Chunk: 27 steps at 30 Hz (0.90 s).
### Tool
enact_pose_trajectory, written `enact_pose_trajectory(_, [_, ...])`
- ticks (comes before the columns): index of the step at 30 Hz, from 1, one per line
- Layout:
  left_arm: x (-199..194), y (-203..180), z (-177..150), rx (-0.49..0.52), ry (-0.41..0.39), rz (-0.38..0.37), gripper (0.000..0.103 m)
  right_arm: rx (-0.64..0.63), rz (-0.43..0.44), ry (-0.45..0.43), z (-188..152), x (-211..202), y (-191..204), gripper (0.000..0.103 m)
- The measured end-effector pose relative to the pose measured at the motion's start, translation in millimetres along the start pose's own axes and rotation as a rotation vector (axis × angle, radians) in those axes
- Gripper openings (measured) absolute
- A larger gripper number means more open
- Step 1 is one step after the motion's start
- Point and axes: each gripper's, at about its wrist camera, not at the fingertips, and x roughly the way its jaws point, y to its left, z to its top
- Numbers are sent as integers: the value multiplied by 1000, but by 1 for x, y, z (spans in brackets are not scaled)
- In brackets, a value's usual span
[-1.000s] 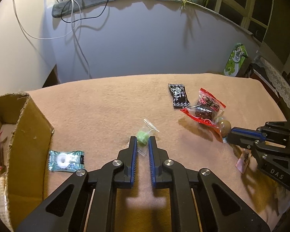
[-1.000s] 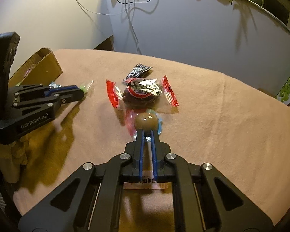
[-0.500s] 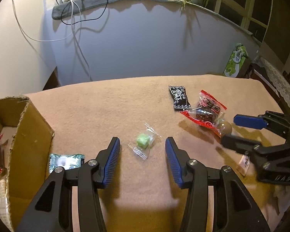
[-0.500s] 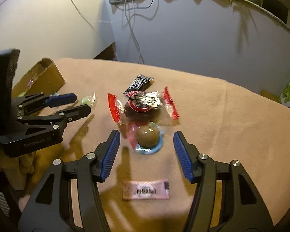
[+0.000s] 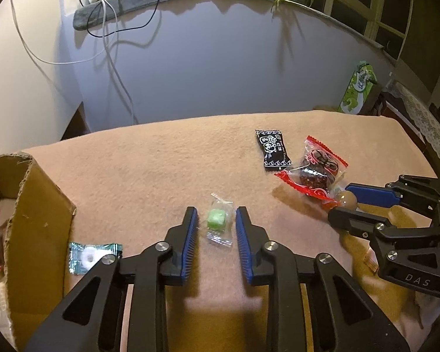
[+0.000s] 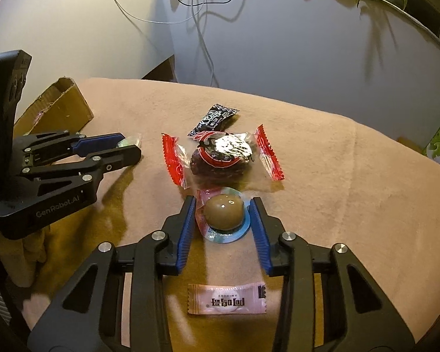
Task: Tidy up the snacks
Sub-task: 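Close the right gripper on the ball candy while the left closes on the green candy, then carry the ball candy and green candy over the cardboard box with both grippers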
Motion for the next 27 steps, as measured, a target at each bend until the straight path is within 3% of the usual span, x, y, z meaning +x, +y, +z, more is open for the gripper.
enact_pose_trajectory(15, [-46, -5, -16, -15, -51, -31, 22, 20, 1, -39, -14, -44, 9, 36])
enact_pose_trajectory(27, [-114, 14, -25, -31, -154, -18, 22, -36, 13, -102, -2, -86, 57, 36])
